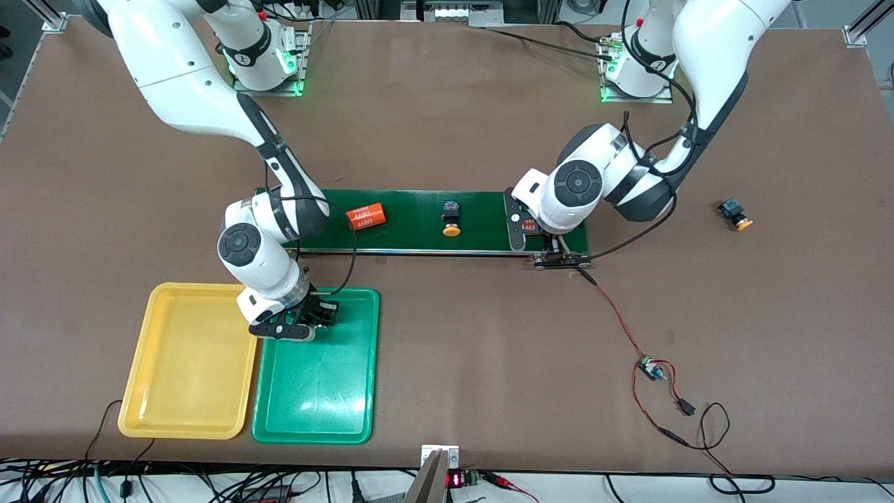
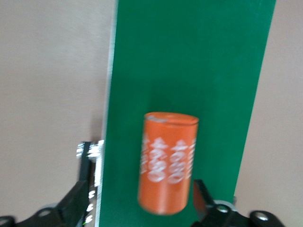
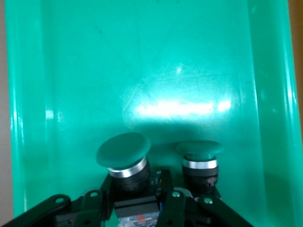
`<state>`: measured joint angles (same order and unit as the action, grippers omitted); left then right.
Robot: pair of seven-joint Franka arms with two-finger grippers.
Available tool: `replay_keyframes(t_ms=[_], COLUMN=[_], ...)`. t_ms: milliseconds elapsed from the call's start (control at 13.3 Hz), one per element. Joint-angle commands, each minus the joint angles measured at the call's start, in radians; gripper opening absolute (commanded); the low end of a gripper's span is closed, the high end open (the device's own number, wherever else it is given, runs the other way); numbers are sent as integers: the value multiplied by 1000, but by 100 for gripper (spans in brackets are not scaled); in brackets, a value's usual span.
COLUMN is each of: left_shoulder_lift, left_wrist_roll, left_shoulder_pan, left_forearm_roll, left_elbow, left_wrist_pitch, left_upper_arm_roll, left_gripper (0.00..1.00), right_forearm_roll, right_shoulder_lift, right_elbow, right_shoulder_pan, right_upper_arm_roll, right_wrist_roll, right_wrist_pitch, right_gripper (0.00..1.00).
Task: Sort buttons by color to trays
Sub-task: 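Release the green button into the green tray while the left gripper withdraws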
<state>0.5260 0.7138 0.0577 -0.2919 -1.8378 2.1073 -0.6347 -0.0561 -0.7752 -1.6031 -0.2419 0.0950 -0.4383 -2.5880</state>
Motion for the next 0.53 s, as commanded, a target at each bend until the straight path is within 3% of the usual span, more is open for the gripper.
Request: replay_keyframes(t_ms=[0,151,453], left_shoulder_lift=[-61,-63,-67], left_wrist_roll=[-11,-19,-81], left_shoulder_pan=[30,30,101], left_forearm_roll=[-6,-6,-4], left_elbow=[20,80,118], left_wrist_pitch=[-64,-156,-174], left_upper_arm_roll=[3,48,87], left_gripper=[100,100,100], right_forearm_roll=[-11,-10,-1], right_shoulder_lift=[-15,-9,72], right_elbow=[23,23,0], right_shoulder_pan=[-16,-22,-23], right_upper_arm_roll=[-12,-11,-5], right_wrist_roll=[-5,-8,-7], right_wrist_pitch=[-8,-8,84], right_gripper=[92,100,100])
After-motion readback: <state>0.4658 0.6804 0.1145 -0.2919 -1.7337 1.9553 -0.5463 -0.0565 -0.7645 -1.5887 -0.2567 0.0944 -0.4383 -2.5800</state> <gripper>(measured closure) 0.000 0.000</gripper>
